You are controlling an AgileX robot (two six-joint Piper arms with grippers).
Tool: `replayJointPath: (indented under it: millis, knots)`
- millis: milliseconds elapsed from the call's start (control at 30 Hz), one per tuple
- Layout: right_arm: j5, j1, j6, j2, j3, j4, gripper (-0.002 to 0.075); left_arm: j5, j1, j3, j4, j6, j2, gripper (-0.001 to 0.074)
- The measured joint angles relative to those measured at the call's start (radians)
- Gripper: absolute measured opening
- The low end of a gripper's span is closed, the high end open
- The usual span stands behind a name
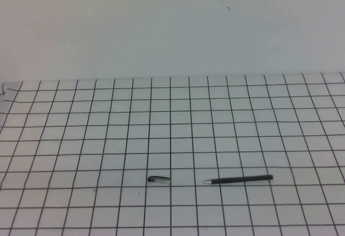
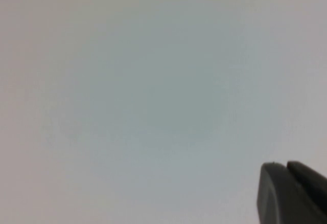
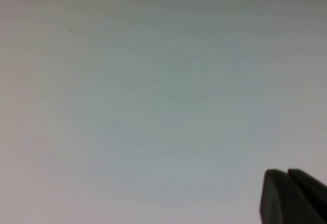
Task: Cap the pen
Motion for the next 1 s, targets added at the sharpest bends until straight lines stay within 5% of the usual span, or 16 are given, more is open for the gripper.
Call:
replayJointPath:
  millis: [167,467,633,1000]
  knots:
    - [0.0,0.0,0.0,0.0,0.0,0.0,-0.0003,0.343,0.0,-0.13,0.13,-0.214,0.0,-0.0001]
    - [0.152,0.0,-0.061,0.0,-0.006,0.057,-0.0003,0.348,0.0,-0.14,0.159,-0.167,0.0,-0.0001]
    - [0.468,0.0,-0.064,0.0,-0.088,0.057,-0.0003,0.402,0.0,-0.142,0.159,-0.178,0.0,-0.0001]
    - [1.238,0.0,-0.117,0.115,-0.399,0.057,-0.0002,0.866,0.0,-0.357,0.128,-0.175,0.087,-0.0001]
